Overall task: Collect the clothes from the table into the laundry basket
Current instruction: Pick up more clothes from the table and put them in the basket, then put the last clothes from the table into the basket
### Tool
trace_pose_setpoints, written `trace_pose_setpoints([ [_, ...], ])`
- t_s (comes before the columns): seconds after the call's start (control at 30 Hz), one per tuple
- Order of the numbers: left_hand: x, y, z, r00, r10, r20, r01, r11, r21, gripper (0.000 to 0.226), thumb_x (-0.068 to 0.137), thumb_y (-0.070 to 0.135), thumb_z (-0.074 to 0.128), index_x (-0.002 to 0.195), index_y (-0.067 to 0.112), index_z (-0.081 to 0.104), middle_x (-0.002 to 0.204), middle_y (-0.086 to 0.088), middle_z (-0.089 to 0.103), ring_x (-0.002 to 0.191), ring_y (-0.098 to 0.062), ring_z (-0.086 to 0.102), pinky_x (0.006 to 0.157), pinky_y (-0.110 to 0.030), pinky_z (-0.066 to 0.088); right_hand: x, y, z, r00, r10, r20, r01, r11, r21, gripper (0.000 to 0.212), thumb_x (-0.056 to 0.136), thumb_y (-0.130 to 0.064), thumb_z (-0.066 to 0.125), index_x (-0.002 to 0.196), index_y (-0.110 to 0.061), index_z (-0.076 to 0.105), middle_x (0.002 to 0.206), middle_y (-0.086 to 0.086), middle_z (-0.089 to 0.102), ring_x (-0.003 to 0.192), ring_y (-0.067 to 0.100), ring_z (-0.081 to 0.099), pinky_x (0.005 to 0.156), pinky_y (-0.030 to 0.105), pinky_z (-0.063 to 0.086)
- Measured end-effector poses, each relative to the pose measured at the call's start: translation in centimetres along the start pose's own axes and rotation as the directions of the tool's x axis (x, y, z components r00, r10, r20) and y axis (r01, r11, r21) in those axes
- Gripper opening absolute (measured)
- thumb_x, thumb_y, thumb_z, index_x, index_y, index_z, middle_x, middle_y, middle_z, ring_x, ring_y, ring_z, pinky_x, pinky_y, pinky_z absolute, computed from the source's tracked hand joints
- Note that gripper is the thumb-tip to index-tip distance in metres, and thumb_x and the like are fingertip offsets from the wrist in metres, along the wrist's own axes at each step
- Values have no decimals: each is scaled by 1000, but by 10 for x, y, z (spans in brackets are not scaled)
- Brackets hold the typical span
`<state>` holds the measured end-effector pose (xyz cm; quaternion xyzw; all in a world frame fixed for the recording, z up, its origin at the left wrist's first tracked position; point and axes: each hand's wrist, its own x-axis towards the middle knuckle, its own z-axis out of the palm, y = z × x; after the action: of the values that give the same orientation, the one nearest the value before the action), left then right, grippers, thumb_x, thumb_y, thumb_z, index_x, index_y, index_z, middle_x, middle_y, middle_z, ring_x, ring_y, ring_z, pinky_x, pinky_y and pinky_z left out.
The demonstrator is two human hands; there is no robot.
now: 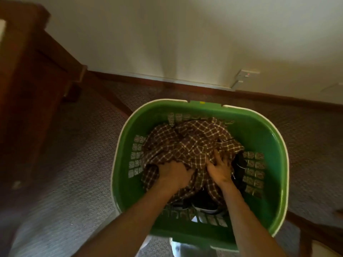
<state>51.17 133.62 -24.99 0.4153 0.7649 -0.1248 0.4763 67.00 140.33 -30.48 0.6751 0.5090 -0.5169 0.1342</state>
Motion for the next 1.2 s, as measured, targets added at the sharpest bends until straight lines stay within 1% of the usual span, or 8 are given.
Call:
trace_pose_setpoints([
  [0.1,-92,-7,-16,972,227,-55,-225,973,46,40,97,54,50,125,27,59,118,-3,66,108,-23,64,95,-39,51,-68,-7,-16,987,-74,-141,115,943,313,64,96,-54,55,154,-36,33,162,0,31,149,29,29,122,48,24],
  [0.17,-137,-13,-32,942,308,-131,-314,949,-24,34,98,56,47,105,28,66,97,8,68,89,-9,64,81,-28,51,-108,-14,-20,946,-141,-293,230,927,296,58,96,-52,55,150,-38,38,157,-2,39,145,26,36,119,46,27],
  [0.33,-108,-23,-44,790,107,-604,-219,969,-114,39,100,63,23,117,35,43,137,-2,45,131,-23,40,112,-51,36,-137,-65,2,968,-148,-202,155,988,17,91,76,-94,29,151,-56,-6,168,-5,-13,154,32,-8,115,72,0],
  [0.5,10,-30,6,975,-35,-221,15,996,-93,82,91,80,27,148,52,-25,161,-9,-36,147,-48,-27,112,-73,-17,-57,-79,34,966,-135,-222,102,983,-156,99,69,-99,26,145,-60,-24,158,-3,-42,146,37,-34,106,82,-10],
  [0.6,66,-32,46,974,-64,-216,40,992,-117,81,88,84,23,144,58,-30,156,-6,-46,143,-52,-31,108,-76,-19,9,-37,56,959,-141,-247,83,969,-231,94,73,-96,29,146,-61,-19,157,-6,-43,147,39,-31,104,85,-4],
  [0.87,163,-30,59,968,-182,-175,163,980,-114,82,87,85,21,152,54,-17,161,-6,-36,146,-56,-21,110,-76,-13,108,-40,75,955,-84,-284,-20,938,-345,85,81,-88,32,155,-51,11,169,0,-5,152,44,-1,110,77,13],
  [1.07,105,-30,2,983,-180,-32,178,982,-69,86,79,92,9,153,53,-10,168,-8,-19,150,-53,-5,118,-70,1,44,-62,35,999,-14,-48,2,971,-239,93,73,-97,22,154,-54,5,167,-5,-19,152,40,-14,113,76,1],
  [1.2,14,-29,-61,979,-93,-181,84,995,-54,95,78,93,13,158,44,1,169,-12,6,153,-40,6,121,-58,3,-47,-76,0,995,-97,-37,94,993,-71,92,75,-95,24,155,-49,14,169,-7,0,154,34,7,120,64,15],
])
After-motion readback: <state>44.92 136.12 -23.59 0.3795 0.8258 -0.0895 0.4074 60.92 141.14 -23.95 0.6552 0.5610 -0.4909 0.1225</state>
